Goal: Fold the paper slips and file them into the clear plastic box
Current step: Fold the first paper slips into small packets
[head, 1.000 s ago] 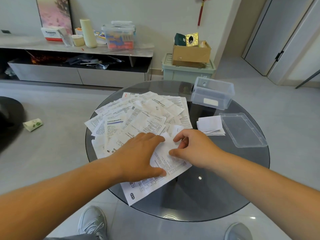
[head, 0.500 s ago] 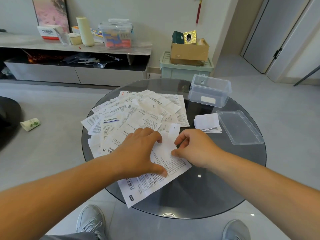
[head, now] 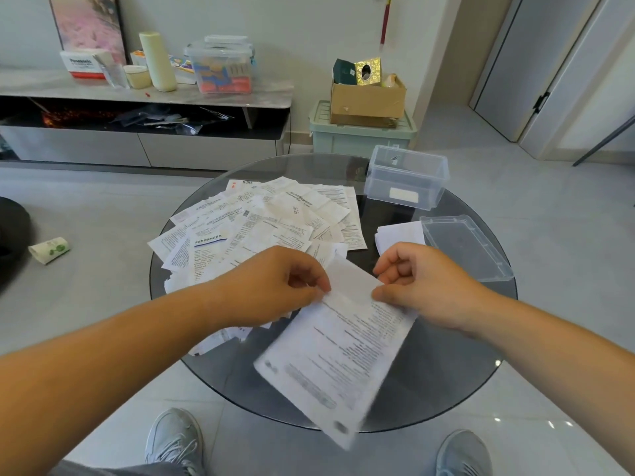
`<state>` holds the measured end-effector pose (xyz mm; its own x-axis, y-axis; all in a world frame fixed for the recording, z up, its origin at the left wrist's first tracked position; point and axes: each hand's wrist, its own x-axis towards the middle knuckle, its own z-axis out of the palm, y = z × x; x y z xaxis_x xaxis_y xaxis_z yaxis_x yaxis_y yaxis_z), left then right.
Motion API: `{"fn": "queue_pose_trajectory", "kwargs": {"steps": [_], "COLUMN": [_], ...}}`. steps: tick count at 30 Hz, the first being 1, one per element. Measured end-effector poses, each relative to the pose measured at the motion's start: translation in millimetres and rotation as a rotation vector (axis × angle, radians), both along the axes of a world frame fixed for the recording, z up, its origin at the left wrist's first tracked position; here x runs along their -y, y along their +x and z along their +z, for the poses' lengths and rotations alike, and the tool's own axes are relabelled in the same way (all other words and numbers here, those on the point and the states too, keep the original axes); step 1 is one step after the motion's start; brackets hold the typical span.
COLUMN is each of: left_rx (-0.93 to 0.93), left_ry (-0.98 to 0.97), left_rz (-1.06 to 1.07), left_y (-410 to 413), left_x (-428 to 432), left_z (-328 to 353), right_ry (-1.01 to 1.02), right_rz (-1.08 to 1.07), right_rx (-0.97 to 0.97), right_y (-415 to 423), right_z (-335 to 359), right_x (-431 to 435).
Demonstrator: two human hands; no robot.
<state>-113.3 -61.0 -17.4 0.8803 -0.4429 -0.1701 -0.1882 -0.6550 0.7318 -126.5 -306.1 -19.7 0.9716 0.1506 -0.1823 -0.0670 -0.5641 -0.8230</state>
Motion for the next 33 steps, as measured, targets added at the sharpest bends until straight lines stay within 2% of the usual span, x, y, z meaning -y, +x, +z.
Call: {"fn": "queue_pose_trajectory", "kwargs": {"steps": [5,10,15,18,20,22,23,24,26,28,30,33], "left_rx": [-0.074,-0.167,-0.265,-0.297,-0.183,0.152,0.281,0.327,0.289,0.301,0.361,0.432], "left_ry": [0.038,-0.031,-0.085,-0.07,0.09,0.349,0.384,0.364,0.369,0.495,0.553,0.519], "left_rz": [0.009,0.149,0.213,0.201,0.128,-0.008,-0.1,-0.198,-0.384,-0.497,-0.511,-0.488], "left_y": [-1,-2,-6,-5,-5,-5,-8,-14,-29,-46,-61,-78], "left_x": [12,22,24,22,19,14,13,14,15,17,15,10], "left_z": [0,1,2,4,4,5,7,10,11,4,-6,-18], "right_ry": [-0.045,-0.386,-0.539,-0.591,-0.617,-0.637,-0.637,-0.634,-0.641,-0.662,-0.677,-0.675], "right_rz": [-0.032,0.08,0.518,0.589,0.595,0.602,0.601,0.601,0.614,0.638,0.66,0.658], "right_rx": [0.062,0.383,0.234,0.239,0.239,0.242,0.245,0.247,0.256,0.278,0.311,0.376], "right_y": [-8,-24,-46,-55,-58,-61,-62,-64,-68,-72,-77,-85], "right_z": [-2,-1,-5,-9,-12,-15,-17,-17,-18,-18,-22,-33], "right_x": [9,16,17,19,21,22,22,22,23,26,27,31]}}
